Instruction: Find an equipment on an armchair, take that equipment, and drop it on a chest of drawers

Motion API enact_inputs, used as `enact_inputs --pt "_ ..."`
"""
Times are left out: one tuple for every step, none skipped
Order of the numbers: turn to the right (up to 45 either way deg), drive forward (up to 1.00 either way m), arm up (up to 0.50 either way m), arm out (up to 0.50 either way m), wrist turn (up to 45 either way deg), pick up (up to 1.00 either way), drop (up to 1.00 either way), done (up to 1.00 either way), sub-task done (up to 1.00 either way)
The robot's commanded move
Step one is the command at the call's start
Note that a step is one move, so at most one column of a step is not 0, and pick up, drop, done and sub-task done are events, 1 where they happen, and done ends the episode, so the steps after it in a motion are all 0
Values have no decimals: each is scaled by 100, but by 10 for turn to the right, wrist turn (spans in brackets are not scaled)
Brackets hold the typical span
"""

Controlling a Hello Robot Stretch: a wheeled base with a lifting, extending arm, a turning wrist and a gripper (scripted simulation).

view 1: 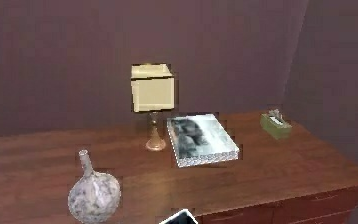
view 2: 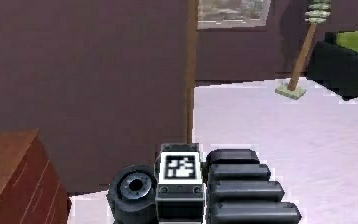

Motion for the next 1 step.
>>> enact_inputs --pt "-210 0 0 0 0 0 0 0 0"
